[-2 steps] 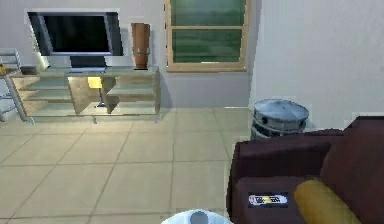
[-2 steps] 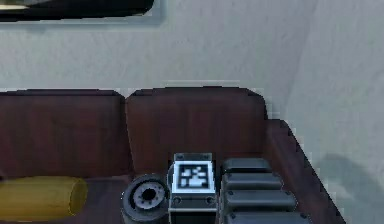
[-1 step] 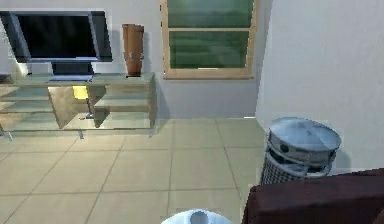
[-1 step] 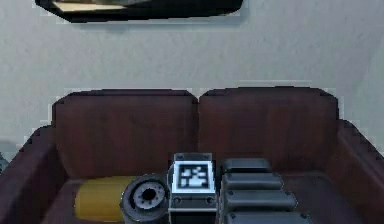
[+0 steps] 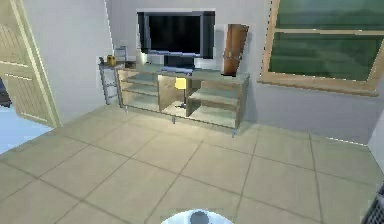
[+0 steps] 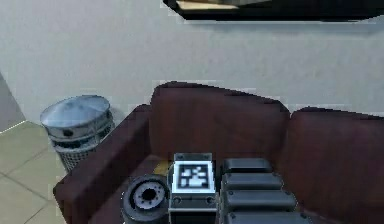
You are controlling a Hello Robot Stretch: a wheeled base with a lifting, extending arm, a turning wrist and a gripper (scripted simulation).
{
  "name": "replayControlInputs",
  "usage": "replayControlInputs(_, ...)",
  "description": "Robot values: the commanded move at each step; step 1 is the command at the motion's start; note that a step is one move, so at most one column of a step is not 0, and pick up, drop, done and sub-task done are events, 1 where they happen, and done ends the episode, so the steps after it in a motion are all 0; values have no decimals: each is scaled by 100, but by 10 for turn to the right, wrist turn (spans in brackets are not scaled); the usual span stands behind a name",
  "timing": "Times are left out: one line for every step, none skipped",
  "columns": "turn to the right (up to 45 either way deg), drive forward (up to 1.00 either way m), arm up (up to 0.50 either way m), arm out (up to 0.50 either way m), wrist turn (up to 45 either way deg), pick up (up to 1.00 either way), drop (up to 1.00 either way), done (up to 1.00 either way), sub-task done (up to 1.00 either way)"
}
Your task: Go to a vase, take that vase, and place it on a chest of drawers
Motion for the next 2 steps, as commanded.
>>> replayControlInputs(0,35,0,0,0,0,0,0,0)
replayControlInputs(-450,0,0,0,0,0,0,0,0)
